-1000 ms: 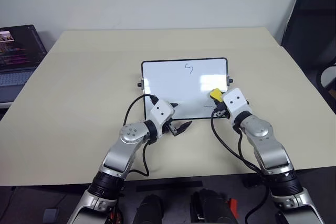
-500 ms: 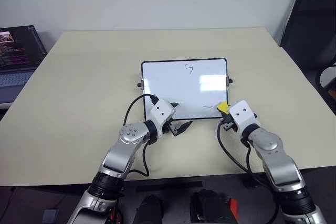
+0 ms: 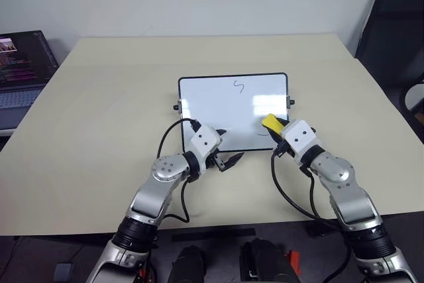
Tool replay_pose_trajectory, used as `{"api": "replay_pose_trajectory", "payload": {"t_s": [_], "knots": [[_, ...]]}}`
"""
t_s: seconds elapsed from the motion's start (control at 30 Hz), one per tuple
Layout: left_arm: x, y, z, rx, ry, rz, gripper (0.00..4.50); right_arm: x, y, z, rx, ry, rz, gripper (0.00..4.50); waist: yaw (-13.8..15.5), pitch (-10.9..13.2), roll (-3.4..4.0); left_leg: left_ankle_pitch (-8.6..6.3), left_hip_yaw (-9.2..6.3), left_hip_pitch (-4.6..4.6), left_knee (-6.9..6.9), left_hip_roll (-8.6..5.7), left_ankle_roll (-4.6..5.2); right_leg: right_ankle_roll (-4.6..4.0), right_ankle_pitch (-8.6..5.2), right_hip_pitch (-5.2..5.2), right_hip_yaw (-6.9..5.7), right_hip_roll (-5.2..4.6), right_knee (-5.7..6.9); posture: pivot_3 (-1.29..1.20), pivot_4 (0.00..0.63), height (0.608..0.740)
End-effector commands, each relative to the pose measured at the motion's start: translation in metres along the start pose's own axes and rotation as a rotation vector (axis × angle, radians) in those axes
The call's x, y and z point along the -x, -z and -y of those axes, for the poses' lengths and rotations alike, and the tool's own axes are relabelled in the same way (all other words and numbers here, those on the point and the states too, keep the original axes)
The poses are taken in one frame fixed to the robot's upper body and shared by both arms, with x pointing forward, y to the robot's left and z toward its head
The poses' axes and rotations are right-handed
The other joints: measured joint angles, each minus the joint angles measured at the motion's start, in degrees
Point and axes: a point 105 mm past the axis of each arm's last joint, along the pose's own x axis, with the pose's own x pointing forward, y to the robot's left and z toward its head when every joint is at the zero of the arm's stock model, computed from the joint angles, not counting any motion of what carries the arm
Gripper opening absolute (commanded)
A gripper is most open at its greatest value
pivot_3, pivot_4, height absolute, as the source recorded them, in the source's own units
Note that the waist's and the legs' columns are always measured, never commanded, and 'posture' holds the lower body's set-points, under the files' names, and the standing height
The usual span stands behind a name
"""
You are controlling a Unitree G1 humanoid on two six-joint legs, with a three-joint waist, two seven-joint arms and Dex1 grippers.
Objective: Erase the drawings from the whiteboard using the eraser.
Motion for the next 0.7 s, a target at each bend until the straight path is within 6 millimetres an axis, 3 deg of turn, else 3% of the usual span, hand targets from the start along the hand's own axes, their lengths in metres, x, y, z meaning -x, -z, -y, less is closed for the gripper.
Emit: {"api": "replay_pose_trajectory", "payload": {"t_s": [0.03,0.2,0.47,0.57,0.7], "knots": [[0.001,-0.012,-0.001,-0.031,-0.010,0.044,4.50,-0.006,-0.009,-0.001,0.076,-0.038,0.071,1.13,0.0,0.0,0.00,0.00,0.01,0.00,0.00,0.00,0.00,0.00,0.00,0.00,0.01,0.00,0.00,0.00,0.150,0.740],[0.003,-0.012,-0.002,-0.030,-0.024,0.042,4.50,-0.013,0.006,-0.009,0.111,-0.094,0.030,1.13,0.0,0.0,0.00,0.00,-0.01,0.05,0.01,0.01,0.00,-0.01,0.00,0.00,-0.01,0.00,0.07,0.00,0.150,0.740],[0.006,-0.012,-0.008,-0.036,-0.039,0.036,4.50,-0.021,0.001,-0.025,0.117,-0.143,0.072,1.13,-0.1,0.0,0.00,0.00,0.00,0.05,0.01,0.02,0.00,-0.01,0.00,0.00,0.01,0.00,0.07,0.00,0.150,0.740],[0.006,-0.013,-0.008,-0.037,-0.041,0.036,4.50,-0.022,0.004,-0.027,0.137,-0.151,0.053,1.13,-0.1,0.0,0.00,0.00,0.00,0.05,0.01,0.01,0.00,-0.01,0.01,0.00,0.03,0.00,0.08,0.00,0.150,0.740],[0.006,-0.012,-0.007,-0.036,-0.039,0.034,4.50,-0.018,0.023,-0.016,0.194,-0.147,-0.065,1.13,0.0,0.0,-0.01,0.00,0.01,0.08,0.04,0.01,0.00,-0.01,0.01,0.02,0.03,0.00,0.11,0.00,0.150,0.740]]}}
